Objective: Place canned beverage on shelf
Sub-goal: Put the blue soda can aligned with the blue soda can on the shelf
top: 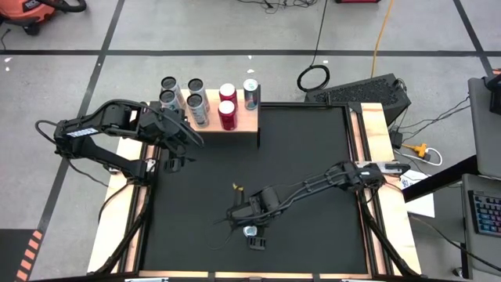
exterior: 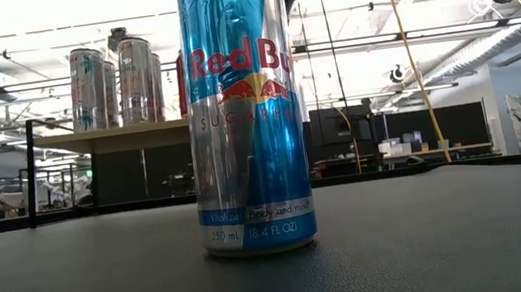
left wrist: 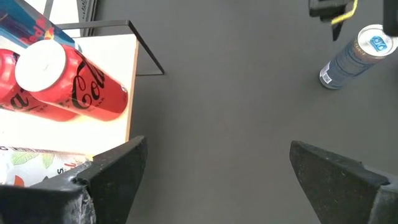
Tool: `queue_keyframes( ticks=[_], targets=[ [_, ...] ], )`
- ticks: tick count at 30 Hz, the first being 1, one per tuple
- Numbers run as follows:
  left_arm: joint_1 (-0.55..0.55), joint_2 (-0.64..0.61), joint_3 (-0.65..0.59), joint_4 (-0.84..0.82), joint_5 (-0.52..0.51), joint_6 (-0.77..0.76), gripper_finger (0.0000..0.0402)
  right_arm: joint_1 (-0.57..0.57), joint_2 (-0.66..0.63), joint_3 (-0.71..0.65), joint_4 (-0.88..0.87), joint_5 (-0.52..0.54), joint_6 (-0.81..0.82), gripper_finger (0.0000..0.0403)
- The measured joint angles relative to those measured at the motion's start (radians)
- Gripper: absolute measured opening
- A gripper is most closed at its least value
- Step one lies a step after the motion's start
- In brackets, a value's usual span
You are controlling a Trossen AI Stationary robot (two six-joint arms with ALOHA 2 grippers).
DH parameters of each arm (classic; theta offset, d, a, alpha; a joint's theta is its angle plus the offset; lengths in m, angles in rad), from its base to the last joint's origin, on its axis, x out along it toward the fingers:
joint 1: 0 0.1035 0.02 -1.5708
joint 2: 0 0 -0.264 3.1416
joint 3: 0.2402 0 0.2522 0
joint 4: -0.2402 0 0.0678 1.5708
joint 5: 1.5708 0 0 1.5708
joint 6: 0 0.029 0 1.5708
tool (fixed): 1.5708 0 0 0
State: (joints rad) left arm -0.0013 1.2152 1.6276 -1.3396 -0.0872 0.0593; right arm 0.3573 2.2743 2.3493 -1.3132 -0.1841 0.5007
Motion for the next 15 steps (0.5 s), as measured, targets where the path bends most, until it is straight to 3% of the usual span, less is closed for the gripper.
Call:
queue_keyframes(
  ticks=[15],
  targets=[
    [0.000,0.000,0.000,0.000,0.000,0.000,0.0391,0.000,0.068,-0.001,0.034,-0.001,-0.039,0.0396]
  ],
)
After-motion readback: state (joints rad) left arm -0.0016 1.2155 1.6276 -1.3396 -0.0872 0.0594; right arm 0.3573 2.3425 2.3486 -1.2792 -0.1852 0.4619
